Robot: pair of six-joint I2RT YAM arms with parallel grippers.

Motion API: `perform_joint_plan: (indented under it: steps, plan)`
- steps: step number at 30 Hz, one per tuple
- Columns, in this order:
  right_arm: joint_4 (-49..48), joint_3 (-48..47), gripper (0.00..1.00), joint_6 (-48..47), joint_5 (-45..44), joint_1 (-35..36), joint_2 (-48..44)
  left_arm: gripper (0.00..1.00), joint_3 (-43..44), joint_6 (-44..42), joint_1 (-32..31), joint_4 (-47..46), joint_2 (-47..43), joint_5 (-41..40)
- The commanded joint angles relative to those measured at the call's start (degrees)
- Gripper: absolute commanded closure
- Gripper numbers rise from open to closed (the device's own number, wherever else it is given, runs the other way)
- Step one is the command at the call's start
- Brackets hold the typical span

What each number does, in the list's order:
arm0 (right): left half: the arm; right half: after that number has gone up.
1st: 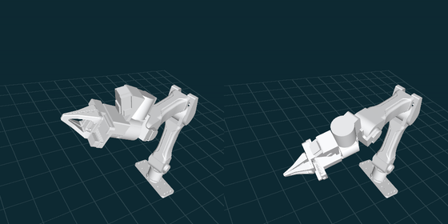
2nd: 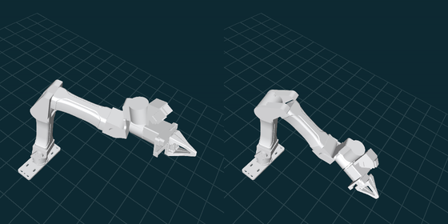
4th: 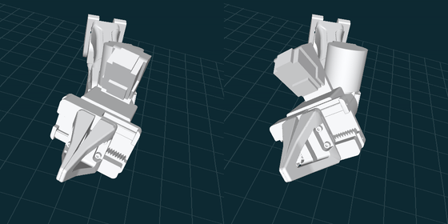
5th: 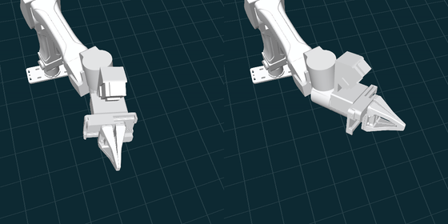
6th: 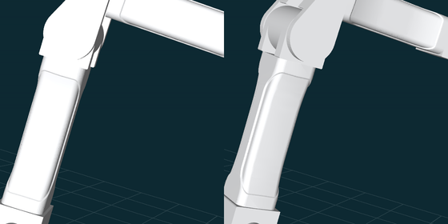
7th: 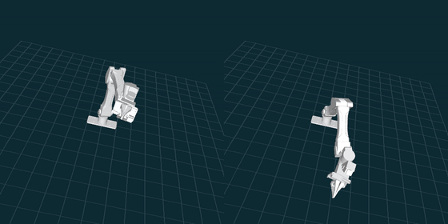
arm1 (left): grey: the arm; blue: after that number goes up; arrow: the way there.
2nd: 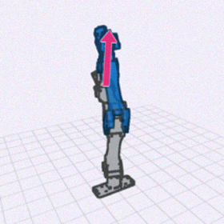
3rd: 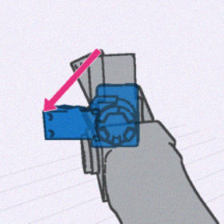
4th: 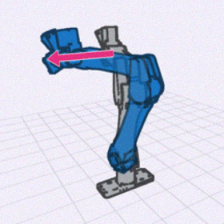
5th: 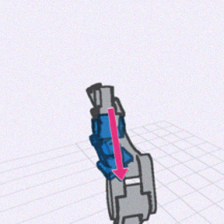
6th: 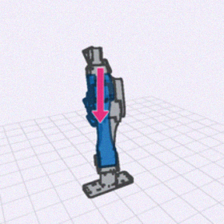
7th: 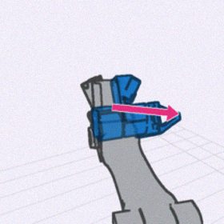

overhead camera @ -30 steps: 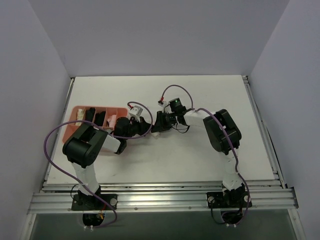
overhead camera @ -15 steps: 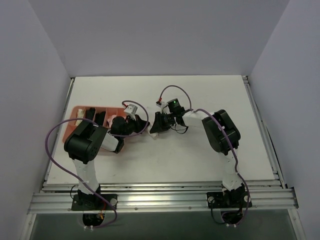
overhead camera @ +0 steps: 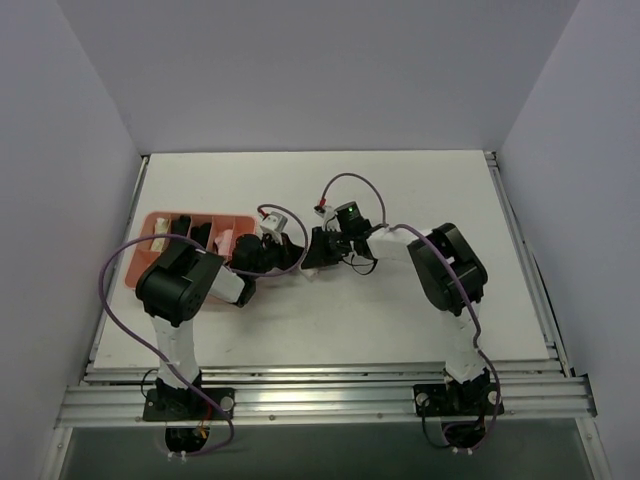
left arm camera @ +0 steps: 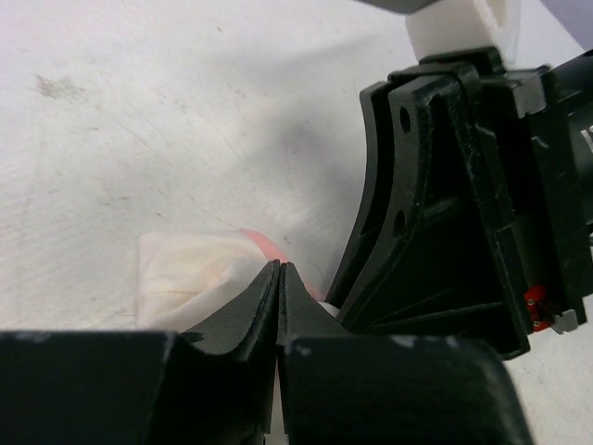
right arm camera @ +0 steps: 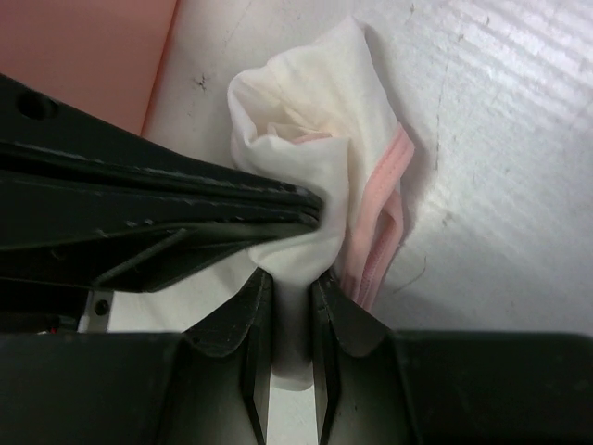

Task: Roll the underwear

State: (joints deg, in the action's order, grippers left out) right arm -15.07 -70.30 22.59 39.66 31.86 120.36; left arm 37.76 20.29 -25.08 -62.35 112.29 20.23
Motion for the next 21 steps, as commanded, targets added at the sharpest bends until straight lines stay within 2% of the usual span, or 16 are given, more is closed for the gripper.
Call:
perform_joint_plan:
  steps: [1,21]
  plan:
    - [12.8,7.6,0.93,-1.6,-11.7,0.7,2.7,0.90,0.5,-2.6,-3.5,7.2,2.0,-3.3]
    - [8.9,22.2,0.96,0.6,-15.1,-2.4,-4.1,0.87,6.6,-0.3,-12.0,11.0,1.1,-11.8]
